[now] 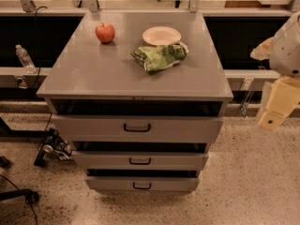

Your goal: Open middle drawer

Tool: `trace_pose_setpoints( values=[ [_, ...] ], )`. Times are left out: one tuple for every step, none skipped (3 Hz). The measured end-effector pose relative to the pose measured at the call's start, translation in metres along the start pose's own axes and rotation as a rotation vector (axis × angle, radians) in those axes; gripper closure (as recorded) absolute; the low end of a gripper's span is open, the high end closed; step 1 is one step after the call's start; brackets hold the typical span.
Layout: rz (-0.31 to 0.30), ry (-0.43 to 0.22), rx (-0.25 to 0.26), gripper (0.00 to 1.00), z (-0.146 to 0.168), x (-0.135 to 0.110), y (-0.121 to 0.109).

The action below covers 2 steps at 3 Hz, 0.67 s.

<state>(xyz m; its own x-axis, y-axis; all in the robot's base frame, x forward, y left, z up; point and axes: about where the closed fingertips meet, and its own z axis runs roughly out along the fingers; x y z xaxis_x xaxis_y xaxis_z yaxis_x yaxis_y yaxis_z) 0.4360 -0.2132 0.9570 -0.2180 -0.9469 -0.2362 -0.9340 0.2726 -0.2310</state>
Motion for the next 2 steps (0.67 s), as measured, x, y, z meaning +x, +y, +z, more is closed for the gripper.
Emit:
trace_pose_setpoints(
  values=[
    [-0.011,-0.033,-0.07,0.0,0.043,0.0,0.02],
    [-0.036,-0.044,-0.114,0.0,0.077,-0.001,0.037]
  ],
)
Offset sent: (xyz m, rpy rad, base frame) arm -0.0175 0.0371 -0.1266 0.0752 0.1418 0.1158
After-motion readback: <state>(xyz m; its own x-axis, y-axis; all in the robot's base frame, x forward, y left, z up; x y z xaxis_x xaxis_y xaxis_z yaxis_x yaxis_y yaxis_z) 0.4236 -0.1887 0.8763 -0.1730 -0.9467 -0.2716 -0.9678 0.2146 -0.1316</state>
